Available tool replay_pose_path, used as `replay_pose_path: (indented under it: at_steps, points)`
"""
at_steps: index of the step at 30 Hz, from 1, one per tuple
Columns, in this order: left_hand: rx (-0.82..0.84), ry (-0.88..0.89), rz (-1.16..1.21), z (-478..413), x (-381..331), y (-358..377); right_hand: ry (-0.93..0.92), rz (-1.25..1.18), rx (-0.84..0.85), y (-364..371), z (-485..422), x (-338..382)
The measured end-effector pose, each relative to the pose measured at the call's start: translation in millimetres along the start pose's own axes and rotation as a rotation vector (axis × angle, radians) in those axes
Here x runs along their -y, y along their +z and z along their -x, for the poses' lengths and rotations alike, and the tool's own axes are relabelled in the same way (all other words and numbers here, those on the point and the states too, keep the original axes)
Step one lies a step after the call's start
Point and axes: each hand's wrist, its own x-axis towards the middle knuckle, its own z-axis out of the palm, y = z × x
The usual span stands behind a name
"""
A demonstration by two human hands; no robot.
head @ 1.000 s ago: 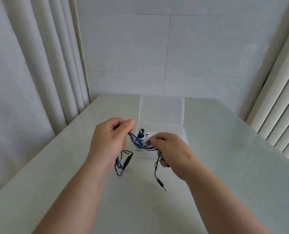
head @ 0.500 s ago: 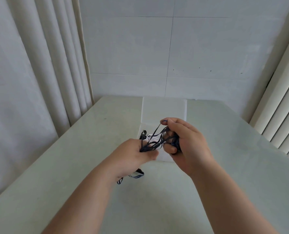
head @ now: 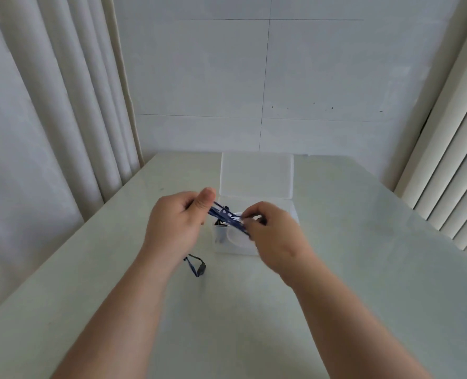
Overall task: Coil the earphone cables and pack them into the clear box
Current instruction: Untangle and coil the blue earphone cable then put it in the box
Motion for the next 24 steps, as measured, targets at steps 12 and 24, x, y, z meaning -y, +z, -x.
replay_pose_path:
  at_steps: [12, 24]
  points:
    - [0.058, 0.107, -0.262, -8.3, -3.9, -5.3, 0.027, 0.136, 0.248, 0.4, 4.2, 0.0]
    - [0.065, 0.096, -0.069, -13.6, -16.5, -6.1, -0.091, 0.092, 0.256, -9.0, 3.2, -1.7]
